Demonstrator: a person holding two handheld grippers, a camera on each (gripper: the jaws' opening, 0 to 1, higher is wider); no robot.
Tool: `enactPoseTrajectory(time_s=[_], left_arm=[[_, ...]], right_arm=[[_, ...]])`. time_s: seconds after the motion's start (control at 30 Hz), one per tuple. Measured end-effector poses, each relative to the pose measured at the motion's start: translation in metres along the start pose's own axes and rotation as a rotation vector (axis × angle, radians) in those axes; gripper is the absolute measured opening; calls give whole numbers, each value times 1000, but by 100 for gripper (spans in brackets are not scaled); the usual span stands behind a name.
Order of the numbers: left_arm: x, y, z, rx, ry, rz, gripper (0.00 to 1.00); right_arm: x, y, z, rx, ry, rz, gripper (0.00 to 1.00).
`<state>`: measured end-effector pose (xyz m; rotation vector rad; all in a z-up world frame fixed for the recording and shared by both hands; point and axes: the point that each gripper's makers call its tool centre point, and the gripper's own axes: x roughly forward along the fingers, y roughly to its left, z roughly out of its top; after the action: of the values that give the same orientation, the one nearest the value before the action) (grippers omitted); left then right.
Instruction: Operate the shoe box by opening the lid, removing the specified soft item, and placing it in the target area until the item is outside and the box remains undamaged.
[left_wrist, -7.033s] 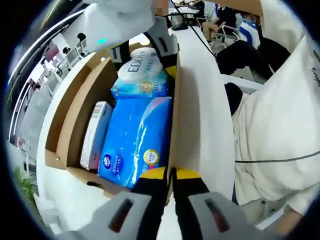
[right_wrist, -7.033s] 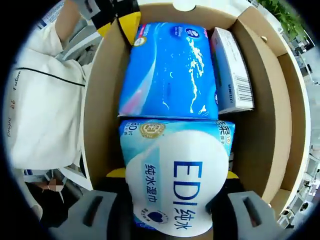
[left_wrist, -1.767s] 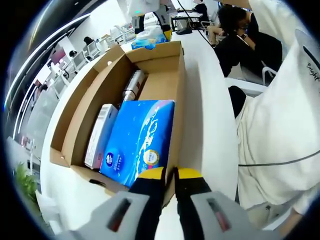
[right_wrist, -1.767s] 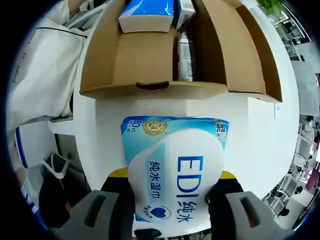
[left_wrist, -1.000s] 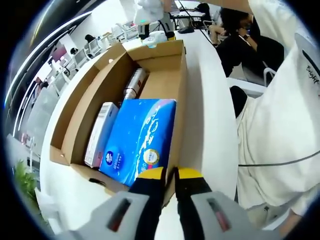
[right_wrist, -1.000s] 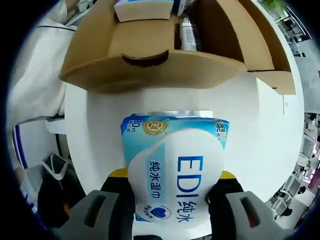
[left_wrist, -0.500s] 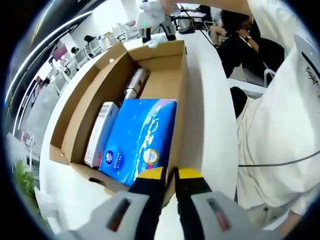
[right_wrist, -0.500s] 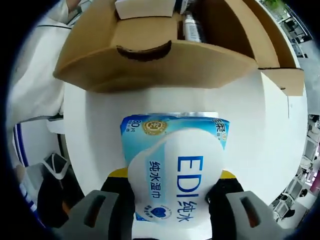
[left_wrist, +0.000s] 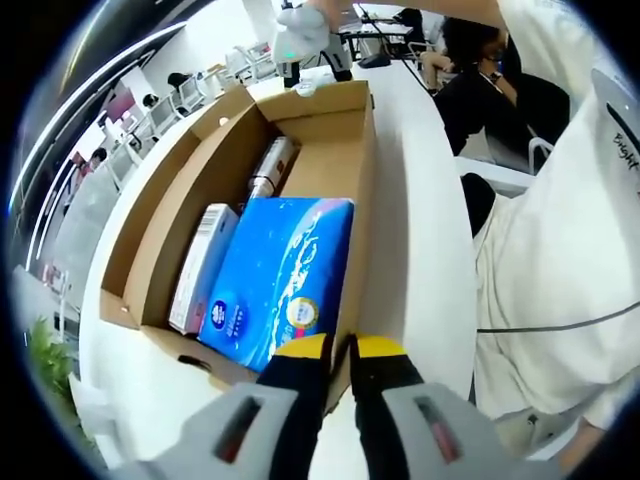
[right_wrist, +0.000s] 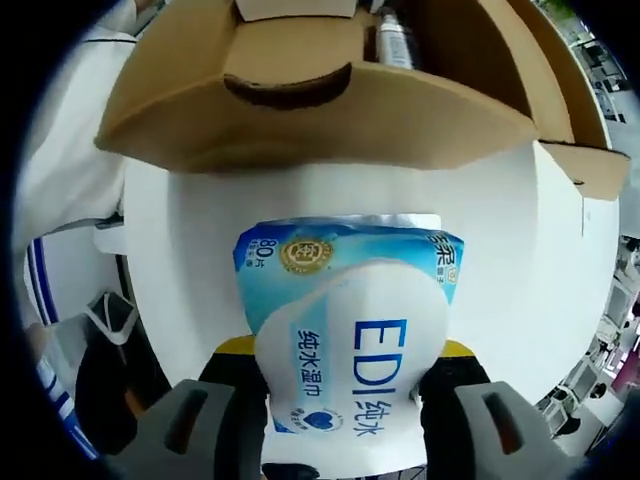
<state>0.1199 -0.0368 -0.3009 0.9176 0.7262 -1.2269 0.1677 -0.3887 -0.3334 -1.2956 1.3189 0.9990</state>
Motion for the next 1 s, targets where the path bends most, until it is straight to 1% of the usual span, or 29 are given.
enactPoseTrajectory(time_s=[0.33,0.43,0.5,0.57,0.6,0.63,0.7,0.73,0.77,0.83,0.87,0.93,1.0], left_arm=[[0,0,0,3,0,0,8],[0,0,0,2,-2,-4,8],[0,0,0,1,-4,-6,8],[0,1,0,2,-3,-5,8],[0,1,0,2,-3,-5,8],[0,1,0,1,-5,-5,8],[0,1,0,2,-7,-7,8],[0,1,0,1,-9,-8,8],[0,1,0,1,-10,-9,8],[0,1,0,1,-11,-10,8],[0,1,0,1,-10,-11,8],[0,1,0,1,-9,-12,8],[0,1,0,1,-9,-13,8]], right_arm=[[-22,-3,-5,17,9,-31,55],[-31,-3,-6,7,-11,-37,52],[-37,-5,-7,36,-18,-50,51],[-42,-5,-8,42,-33,-56,51],[-45,-6,-7,50,-50,-58,50],[-48,-7,-2,91,-108,-51,50],[-57,-12,4,116,-186,-69,48],[-59,-13,5,113,-201,-69,48],[-65,-15,4,146,-227,-72,48],[-69,-16,5,160,-260,-72,48],[-74,-17,6,169,-296,-80,48],[-75,-15,8,181,-320,-71,48],[-74,-15,10,176,-335,-78,48]])
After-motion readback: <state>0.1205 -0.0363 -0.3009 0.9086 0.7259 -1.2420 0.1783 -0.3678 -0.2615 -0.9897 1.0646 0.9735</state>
